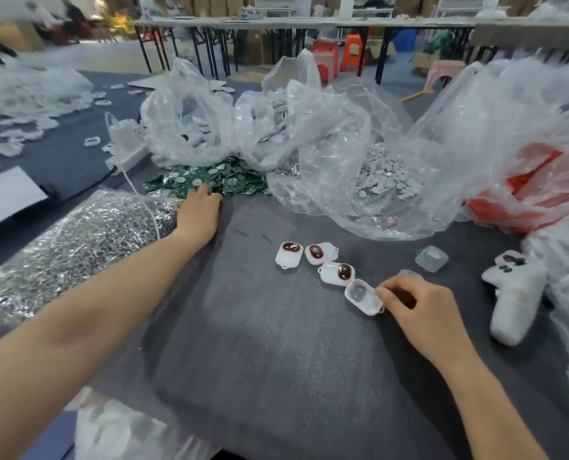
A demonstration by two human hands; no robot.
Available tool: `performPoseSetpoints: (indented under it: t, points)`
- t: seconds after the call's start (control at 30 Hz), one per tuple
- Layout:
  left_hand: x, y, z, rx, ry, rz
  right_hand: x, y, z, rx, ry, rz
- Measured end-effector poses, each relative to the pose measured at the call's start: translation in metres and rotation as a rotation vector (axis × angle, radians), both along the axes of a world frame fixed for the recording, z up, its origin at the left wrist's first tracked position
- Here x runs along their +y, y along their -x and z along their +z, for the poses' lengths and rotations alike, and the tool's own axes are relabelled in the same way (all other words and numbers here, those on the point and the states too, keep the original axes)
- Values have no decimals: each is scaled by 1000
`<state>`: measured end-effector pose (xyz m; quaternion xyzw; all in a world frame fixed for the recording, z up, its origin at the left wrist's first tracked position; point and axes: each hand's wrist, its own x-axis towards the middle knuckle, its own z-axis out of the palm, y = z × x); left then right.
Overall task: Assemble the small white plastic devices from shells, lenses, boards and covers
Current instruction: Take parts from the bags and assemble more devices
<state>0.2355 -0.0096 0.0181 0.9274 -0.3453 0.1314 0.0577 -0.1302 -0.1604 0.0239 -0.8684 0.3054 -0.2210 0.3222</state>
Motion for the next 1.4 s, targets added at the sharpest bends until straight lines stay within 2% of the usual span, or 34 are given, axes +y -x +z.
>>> performPoseSetpoints:
  t: [0.1, 0.27, 0.57, 0.7, 0.8, 0.9, 0.97, 1.07, 1.13, 1.2, 1.4]
  points:
    - [0, -18, 14, 66, -31, -81, -1, -2, -2, 1, 8, -14]
    - [-4, -37, 20, 160, -70, -100, -1, -3, -6, -26, 14, -31]
    - [-5, -35, 23, 92, -89, -94, -2, -5, -8, -25, -9, -41]
    - [-5, -28, 29, -6, 61, -144, -1, -5, -8, -36, -15, -31]
    - [-13, -2, 37, -3, 390, -157, -2, -6, -7, -39, -42, -27]
    - [-32, 60, 45, 272, 791, -147, -1, -6, -7, -76, -46, -35]
    - [-44, 116, 43, 540, 959, -235, 2, -7, -5, -158, -73, -58]
    - [-54, 203, 23, 973, 1105, -376, 6, -7, 0, -341, -205, -60]
    - [-56, 239, 8, 1173, 1113, -413, 8, -5, 3, -407, -251, -6]
    - [-56, 250, -1, 1251, 1098, -420, 8, -3, 4, -422, -313, 17]
    - [-52, 246, -2, 1236, 1087, -442, 7, -5, 8, -482, -512, 33]
